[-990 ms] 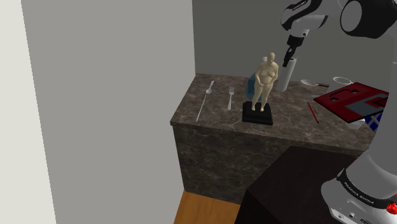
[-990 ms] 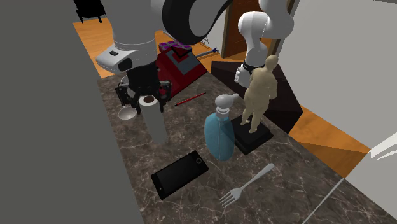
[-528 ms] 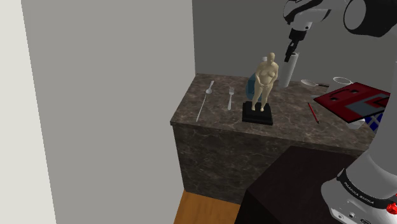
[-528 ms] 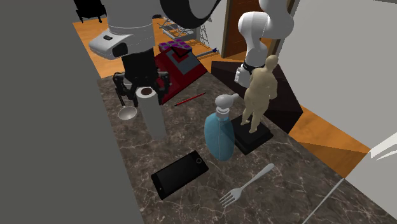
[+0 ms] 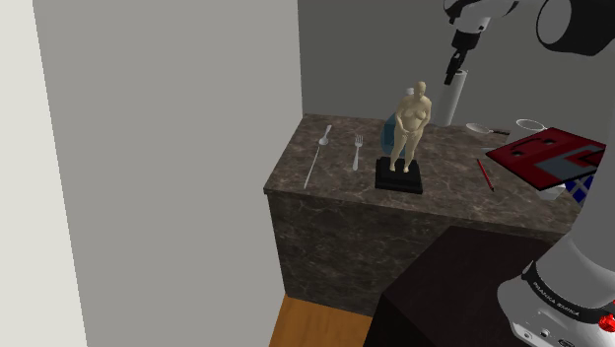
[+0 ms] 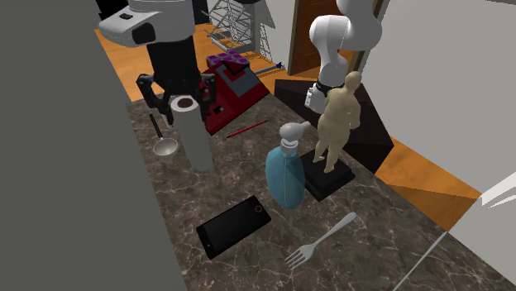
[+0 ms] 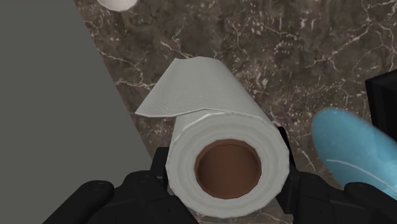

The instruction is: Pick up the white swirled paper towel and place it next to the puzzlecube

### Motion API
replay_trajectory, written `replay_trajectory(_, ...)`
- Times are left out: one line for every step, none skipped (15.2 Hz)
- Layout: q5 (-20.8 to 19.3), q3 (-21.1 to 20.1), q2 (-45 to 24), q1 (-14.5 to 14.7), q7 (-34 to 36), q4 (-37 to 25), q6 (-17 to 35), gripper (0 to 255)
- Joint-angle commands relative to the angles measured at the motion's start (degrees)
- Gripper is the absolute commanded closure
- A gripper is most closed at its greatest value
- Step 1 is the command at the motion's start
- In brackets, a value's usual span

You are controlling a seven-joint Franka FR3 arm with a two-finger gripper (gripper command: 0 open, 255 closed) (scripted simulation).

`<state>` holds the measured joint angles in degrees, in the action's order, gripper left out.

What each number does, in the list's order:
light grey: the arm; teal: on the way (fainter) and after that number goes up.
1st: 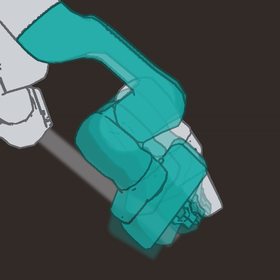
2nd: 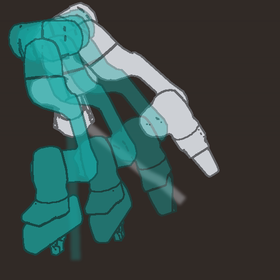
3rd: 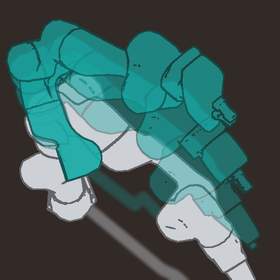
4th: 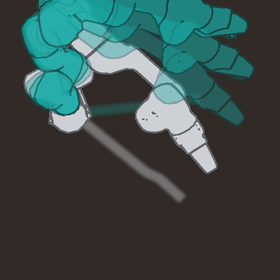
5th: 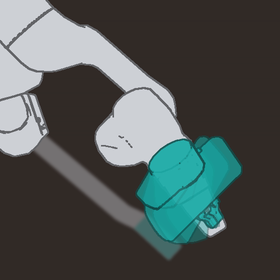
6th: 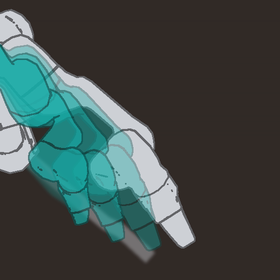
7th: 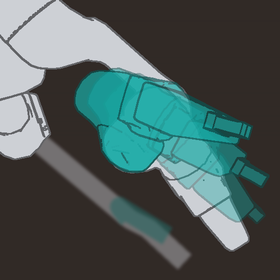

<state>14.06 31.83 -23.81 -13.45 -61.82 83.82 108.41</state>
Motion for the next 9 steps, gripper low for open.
replay_trajectory(-0.16,0.08,0.17,-0.08,0.18,-1.29,-1.45,255)
replay_trajectory(-0.21,0.12,0.20,-0.17,0.25,-2.02,-2.20,255)
replay_trajectory(-0.25,0.15,0.22,-0.26,0.31,-2.78,-2.96,255)
replay_trajectory(-0.28,0.18,0.22,-0.35,0.38,-3.56,-3.72,255)
replay_trajectory(-0.30,0.21,0.20,-0.46,0.43,-4.37,-4.50,255)
replay_trajectory(-0.31,0.23,0.17,-0.58,0.49,-5.20,-5.28,255)
replay_trajectory(-0.31,0.25,0.12,-0.71,0.54,-6.05,-6.08,255)
replay_trajectory(-0.30,0.27,0.05,-0.85,0.59,-6.93,-6.89,255)
replay_trajectory(-0.28,0.29,-0.04,-1.00,0.64,-7.84,-7.70,255)
